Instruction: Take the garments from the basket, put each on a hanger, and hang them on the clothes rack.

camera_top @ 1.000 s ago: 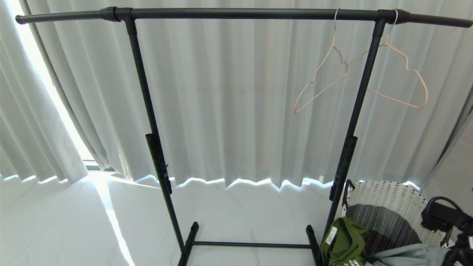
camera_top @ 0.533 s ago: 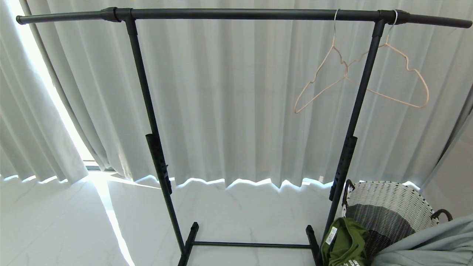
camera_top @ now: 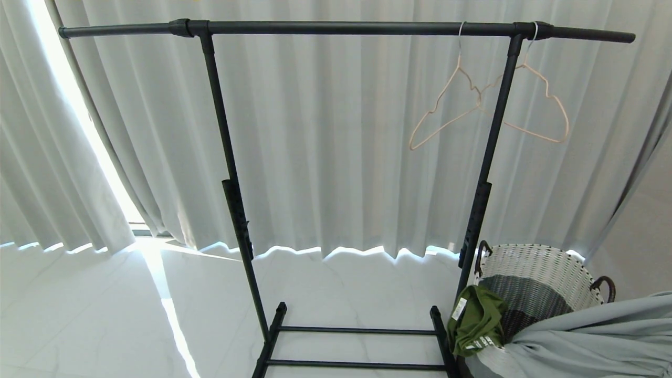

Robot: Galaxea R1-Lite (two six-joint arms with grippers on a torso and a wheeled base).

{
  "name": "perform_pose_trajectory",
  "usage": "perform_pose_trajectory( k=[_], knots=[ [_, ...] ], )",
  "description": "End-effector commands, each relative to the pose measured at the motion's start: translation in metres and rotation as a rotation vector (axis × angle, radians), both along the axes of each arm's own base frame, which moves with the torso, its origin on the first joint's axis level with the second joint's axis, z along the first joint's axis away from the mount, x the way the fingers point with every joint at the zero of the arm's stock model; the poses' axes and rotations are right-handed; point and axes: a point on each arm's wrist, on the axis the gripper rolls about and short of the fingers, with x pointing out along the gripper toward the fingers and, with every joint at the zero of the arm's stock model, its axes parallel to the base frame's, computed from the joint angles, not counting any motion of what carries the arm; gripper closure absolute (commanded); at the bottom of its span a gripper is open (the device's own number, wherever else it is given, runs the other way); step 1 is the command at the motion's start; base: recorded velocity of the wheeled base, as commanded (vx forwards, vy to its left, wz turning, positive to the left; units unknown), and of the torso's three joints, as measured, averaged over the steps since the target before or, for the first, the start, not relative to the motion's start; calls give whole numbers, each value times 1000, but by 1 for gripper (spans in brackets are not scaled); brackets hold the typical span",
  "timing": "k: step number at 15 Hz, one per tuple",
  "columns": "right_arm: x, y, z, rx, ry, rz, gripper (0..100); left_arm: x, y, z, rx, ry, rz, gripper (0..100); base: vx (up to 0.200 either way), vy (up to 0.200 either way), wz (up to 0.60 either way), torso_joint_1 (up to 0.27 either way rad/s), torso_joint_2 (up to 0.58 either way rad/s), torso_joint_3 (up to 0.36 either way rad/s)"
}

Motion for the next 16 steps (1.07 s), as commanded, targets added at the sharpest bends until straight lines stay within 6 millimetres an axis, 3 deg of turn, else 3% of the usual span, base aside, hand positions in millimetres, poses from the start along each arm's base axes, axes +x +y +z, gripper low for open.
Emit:
perform_pose_trajectory(
  k=[1,4,9,13,16],
  knots=[
    [-2,2,0,0,-9,24,100,0,0,0,-1,0,0,0,-200,0,0,2,-2,2],
    [0,5,3,1,-6,87,100,0,0,0,-3,0,0,0,-200,0,0,2,2,1],
    [3,15,0,3,39,239,100,0,0,0,25,0,0,0,0,0,0,0,0,0],
    [29,55,-10,169,217,495,100,0,0,0,22,0,-1,0,0,0,0,0,0,0],
    [45,85,-23,261,353,583,100,0,0,0,17,0,-1,0,0,0,0,0,0,0]
  ],
)
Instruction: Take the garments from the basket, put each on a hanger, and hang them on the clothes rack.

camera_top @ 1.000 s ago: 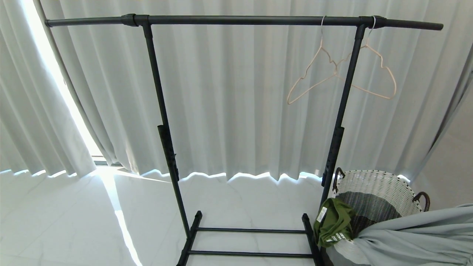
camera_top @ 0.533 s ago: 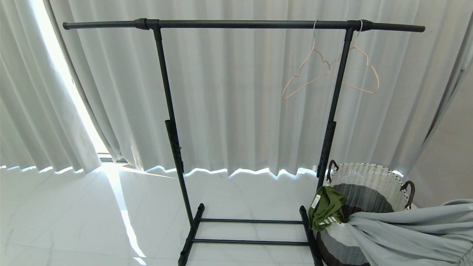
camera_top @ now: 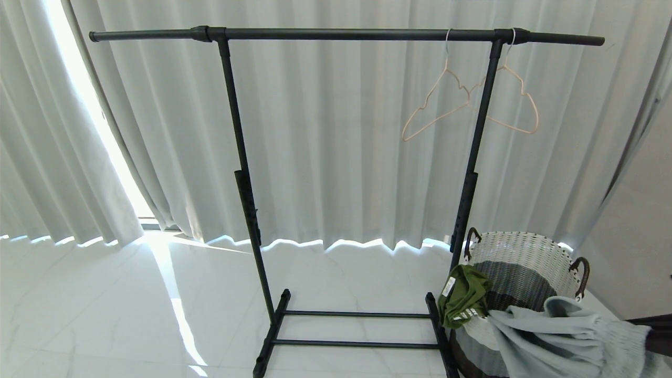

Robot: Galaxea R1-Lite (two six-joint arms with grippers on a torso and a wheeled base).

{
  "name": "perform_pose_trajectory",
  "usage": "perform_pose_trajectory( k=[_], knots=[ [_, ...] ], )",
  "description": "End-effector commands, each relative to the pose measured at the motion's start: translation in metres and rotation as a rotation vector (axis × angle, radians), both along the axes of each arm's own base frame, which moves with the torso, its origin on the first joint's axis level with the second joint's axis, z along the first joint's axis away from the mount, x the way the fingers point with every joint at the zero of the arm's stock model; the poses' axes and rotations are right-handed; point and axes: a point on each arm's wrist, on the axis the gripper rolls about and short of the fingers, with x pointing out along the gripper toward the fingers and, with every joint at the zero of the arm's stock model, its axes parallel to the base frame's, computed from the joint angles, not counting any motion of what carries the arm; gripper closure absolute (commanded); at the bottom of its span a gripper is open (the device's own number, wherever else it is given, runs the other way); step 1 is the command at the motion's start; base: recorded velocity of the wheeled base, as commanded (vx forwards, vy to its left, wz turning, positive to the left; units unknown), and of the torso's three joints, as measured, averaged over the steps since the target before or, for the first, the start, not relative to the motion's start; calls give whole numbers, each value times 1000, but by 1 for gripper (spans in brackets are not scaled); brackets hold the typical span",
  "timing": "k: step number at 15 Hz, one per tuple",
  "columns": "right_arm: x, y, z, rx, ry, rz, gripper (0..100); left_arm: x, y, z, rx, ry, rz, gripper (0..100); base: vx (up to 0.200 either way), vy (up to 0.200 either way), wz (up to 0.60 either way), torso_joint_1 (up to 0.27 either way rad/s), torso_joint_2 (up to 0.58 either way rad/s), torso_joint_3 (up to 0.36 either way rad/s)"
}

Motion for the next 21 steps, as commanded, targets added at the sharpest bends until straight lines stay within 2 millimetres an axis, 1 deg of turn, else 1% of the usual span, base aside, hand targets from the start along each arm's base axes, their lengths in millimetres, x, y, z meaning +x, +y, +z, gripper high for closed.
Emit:
perform_pose_trajectory(
  k=[1,2,3,7,9,10,12,14,17,18,19,20,21],
  knots=[
    [24,32,-18,-5,136,73,100,0,0,0,-10,-2,-1,0,0,0,0,0,0,0],
    [30,38,-21,9,148,76,100,0,0,0,-10,-2,1,0,0,0,0,0,0,0],
    [41,47,-26,22,150,71,100,0,0,0,-10,-2,1,0,0,0,0,0,0,0],
    [58,61,-34,87,166,5,100,0,0,0,-4,-4,0,0,0,0,0,0,0,0],
    [63,65,-37,101,170,-9,100,0,0,0,-37,0,-2,0,0,0,0,0,0,0],
    [64,65,-39,96,174,-10,100,0,0,0,-73,-1,2,0,0,0,0,0,0,0],
    [64,65,-40,96,176,-12,100,0,0,0,-82,-1,5,0,0,0,0,0,0,0],
    [66,66,-41,101,166,-13,100,0,0,0,13,-3,-3,0,0,0,0,0,0,0],
    [69,68,-41,108,154,-14,100,0,0,1,29,-6,-12,0,0,0,0,0,0,0],
    [69,69,-41,111,150,-12,100,-3,0,15,-29,-48,-38,0,0,0,0,0,0,0],
    [70,69,-40,112,147,-13,100,-4,-1,35,-79,-68,-79,0,0,0,0,0,0,0],
    [70,69,-40,112,145,-13,100,5,-1,82,-133,-50,-129,0,0,0,0,0,0,0],
    [70,69,-39,112,141,-17,100,21,-2,114,-146,-11,-154,0,0,0,0,0,0,0]
  ],
)
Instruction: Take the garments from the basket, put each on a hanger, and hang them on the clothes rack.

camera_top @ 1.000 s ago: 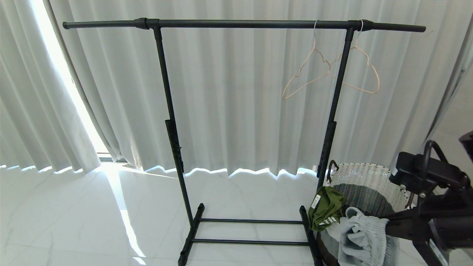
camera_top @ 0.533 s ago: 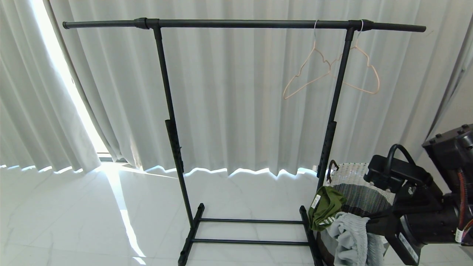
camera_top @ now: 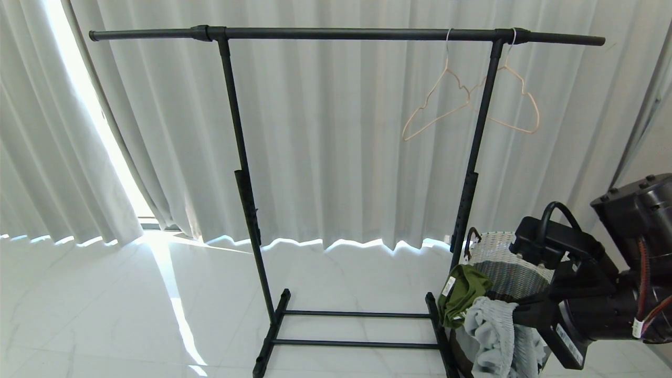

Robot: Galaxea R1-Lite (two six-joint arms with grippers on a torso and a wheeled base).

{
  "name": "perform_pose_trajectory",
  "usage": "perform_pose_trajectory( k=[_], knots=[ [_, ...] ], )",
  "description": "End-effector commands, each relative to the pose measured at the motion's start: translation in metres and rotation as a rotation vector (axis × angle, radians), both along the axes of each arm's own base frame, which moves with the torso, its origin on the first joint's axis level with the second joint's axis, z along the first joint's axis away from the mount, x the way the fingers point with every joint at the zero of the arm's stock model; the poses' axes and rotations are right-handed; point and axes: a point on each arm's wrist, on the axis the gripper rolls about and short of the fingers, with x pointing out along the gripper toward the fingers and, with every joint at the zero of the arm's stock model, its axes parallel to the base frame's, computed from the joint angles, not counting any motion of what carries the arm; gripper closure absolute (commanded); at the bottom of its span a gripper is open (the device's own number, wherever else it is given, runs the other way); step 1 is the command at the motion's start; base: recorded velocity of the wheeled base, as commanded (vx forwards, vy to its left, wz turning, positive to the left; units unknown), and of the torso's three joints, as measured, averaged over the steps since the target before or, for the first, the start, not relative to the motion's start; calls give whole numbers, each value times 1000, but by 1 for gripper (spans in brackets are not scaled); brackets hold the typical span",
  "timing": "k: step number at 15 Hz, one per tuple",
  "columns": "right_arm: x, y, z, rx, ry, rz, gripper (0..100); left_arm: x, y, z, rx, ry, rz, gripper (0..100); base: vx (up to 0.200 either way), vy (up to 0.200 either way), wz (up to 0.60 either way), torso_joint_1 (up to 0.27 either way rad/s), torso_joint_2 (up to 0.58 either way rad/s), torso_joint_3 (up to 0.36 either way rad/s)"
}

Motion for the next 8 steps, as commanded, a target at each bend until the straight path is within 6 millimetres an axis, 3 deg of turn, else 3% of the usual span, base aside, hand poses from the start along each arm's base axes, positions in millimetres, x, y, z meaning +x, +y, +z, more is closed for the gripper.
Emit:
perform_pose_trajectory(
  k=[1,3,5,6,7,8],
  knots=[
    [1,1,2,3,-22,-8,100,49,-4,90,-51,133,-121,0,0,0,0,0,0,0],
    [7,5,7,39,-86,-21,100,104,-22,116,-65,282,-270,0,0,0,0,0,0,0],
    [13,10,9,68,-125,-21,100,152,-61,131,-150,400,-418,0,0,0,0,0,0,0],
    [14,10,10,76,-134,-21,100,166,-77,130,-170,437,-430,0,0,0,0,0,0,0],
    [15,11,13,94,-155,-25,100,191,-114,116,-136,504,-434,0,0,0,0,0,0,0],
    [17,11,15,107,-170,-29,100,196,-135,108,-102,529,-445,0,0,0,0,0,0,0]
  ],
)
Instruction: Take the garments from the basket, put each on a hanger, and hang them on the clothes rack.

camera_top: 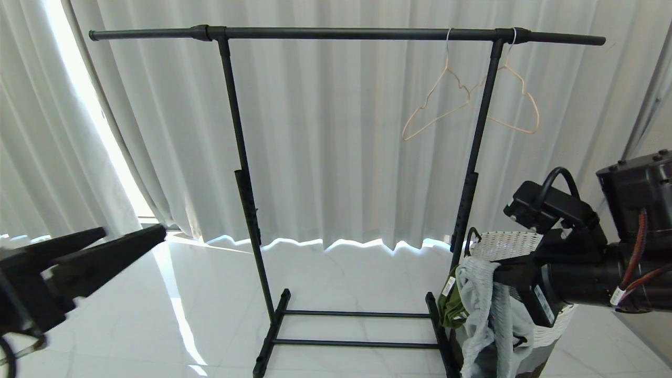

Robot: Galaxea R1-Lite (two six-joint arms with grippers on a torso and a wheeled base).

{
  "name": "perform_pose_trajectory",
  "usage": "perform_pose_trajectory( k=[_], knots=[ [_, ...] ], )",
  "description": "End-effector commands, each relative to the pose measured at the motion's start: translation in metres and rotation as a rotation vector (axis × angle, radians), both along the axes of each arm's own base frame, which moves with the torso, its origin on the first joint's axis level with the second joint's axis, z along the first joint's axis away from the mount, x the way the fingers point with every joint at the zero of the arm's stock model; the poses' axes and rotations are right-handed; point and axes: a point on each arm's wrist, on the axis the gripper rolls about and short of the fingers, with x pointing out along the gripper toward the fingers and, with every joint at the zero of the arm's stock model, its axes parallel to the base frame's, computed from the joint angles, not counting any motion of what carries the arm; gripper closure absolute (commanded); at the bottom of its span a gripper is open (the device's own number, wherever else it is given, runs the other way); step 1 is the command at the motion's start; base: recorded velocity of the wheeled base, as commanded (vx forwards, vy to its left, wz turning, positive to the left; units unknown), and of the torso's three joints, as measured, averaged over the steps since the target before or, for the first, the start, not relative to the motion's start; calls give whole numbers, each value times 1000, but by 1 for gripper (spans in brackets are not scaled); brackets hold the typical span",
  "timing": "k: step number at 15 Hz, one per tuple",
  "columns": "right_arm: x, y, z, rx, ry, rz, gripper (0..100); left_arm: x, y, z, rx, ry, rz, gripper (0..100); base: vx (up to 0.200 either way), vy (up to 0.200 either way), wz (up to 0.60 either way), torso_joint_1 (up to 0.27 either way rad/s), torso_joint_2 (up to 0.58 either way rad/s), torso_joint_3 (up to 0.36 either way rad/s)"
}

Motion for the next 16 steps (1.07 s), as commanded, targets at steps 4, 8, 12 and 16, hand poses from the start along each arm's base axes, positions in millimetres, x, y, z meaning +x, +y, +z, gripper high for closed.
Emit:
perform_pose_trajectory(
  k=[4,8,12,16],
  knots=[
    [5,2,20,75,-39,-29,100,45,-196,-82,113,375,-388,0,0,0,0,0,0,0],
    [4,1,32,130,-51,-51,100,43,-245,-143,166,417,-456,0,0,0,0,0,0,0],
    [-4,-5,40,155,-80,-51,100,61,-263,-184,135,443,-418,0,0,0,0,0,0,0],
    [-7,-7,43,165,-89,-50,100,86,-278,-226,39,418,-323,0,0,0,0,0,0,0]
  ],
)
